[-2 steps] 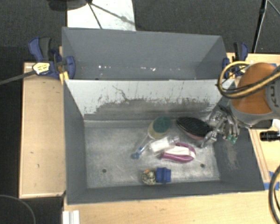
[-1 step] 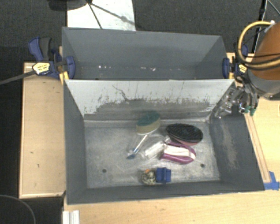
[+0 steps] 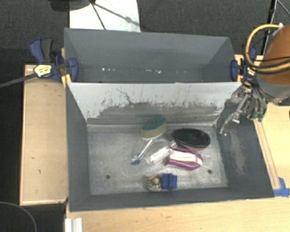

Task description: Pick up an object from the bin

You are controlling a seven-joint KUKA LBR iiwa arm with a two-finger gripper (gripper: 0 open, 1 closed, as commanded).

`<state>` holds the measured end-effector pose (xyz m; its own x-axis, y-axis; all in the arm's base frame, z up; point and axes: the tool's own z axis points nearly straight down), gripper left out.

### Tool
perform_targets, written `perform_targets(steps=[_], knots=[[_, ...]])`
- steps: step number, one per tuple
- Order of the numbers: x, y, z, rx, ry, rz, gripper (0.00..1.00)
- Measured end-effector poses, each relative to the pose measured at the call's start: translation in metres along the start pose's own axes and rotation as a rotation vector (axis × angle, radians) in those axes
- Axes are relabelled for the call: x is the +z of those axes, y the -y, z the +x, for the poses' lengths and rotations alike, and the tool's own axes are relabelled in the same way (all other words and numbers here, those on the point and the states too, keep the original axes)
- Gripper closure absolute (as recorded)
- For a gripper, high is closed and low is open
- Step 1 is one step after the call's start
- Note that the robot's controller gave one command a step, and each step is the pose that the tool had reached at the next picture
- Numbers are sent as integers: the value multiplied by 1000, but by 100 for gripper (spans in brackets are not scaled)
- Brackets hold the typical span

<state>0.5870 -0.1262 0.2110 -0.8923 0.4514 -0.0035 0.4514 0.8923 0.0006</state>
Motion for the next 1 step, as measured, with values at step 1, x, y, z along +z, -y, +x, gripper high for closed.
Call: perform_targets(steps=[1], knots=[[140, -9, 20, -167, 4, -1, 0]])
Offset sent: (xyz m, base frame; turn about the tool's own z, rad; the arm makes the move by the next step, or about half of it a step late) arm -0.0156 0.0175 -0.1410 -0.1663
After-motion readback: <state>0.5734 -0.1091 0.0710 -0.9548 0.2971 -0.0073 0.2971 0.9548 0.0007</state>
